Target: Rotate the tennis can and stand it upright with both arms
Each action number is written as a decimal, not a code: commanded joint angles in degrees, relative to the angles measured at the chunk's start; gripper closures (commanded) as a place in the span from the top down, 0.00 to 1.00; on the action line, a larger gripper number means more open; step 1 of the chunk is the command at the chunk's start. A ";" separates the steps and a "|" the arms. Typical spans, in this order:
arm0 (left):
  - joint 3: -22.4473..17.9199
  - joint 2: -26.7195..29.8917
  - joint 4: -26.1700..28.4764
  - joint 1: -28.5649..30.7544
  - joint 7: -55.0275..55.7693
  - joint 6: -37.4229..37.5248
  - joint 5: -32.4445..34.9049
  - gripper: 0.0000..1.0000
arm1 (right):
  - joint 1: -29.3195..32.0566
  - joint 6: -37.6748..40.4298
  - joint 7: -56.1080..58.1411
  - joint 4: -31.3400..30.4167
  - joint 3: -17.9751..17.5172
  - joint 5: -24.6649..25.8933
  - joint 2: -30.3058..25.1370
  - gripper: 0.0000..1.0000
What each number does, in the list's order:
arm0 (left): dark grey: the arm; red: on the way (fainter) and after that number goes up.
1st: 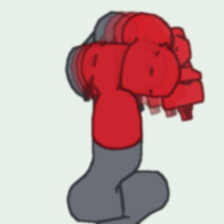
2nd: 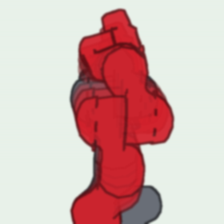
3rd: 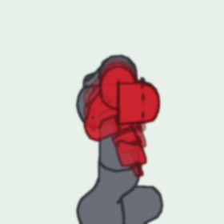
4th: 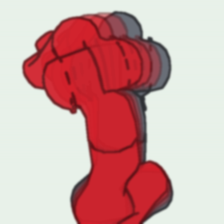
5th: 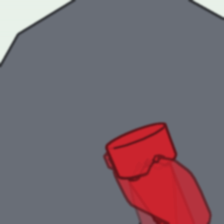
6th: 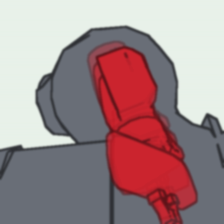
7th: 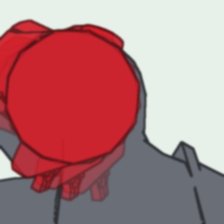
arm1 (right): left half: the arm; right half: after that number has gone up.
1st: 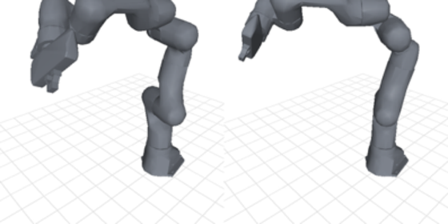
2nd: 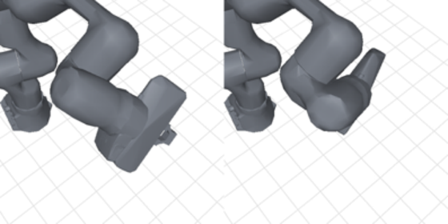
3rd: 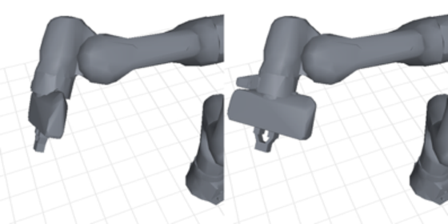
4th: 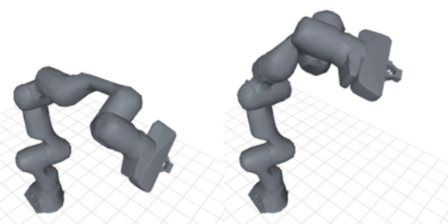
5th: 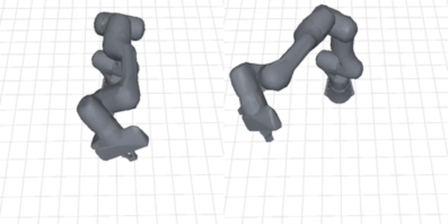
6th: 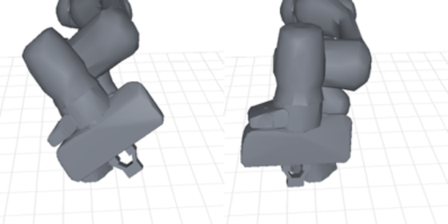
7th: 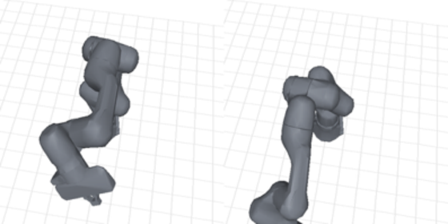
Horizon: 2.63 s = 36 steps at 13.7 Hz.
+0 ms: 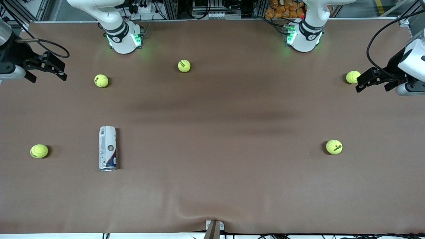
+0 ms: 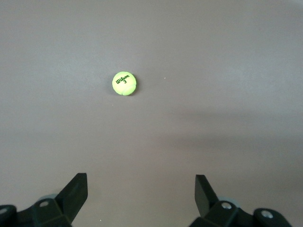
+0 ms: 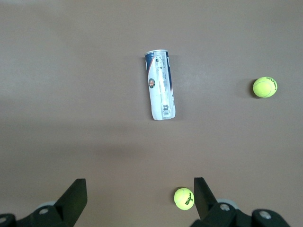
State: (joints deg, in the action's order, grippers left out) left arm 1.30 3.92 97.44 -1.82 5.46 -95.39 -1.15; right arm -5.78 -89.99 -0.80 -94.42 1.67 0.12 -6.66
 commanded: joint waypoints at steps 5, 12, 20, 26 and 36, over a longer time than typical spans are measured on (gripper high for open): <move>0.81 -0.05 -0.58 -0.46 0.25 0.73 0.72 1.00 | 0.50 -0.88 0.54 -2.52 -0.43 0.58 -1.51 1.00; 1.42 -0.14 -1.72 -0.46 0.43 0.73 0.63 1.00 | 0.77 -4.21 0.45 -10.76 -0.43 2.07 -1.16 1.00; 1.51 -0.14 -1.72 -0.64 0.35 0.73 0.63 1.00 | 1.03 -18.17 -0.43 -22.28 -0.52 4.71 2.53 1.00; 1.51 -0.22 -1.64 -0.55 0.08 0.73 0.54 1.00 | 1.47 -27.85 -3.14 -24.06 -0.52 4.45 11.03 1.00; 1.51 -0.66 -1.72 -1.78 0.61 0.73 0.28 1.00 | 2.43 -46.06 -4.91 -22.39 -0.17 7.43 27.92 1.00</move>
State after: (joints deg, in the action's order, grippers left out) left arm 2.72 3.82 96.58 -3.59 5.61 -95.39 -1.16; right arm -4.83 -135.38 -4.94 -118.13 2.20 5.41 20.03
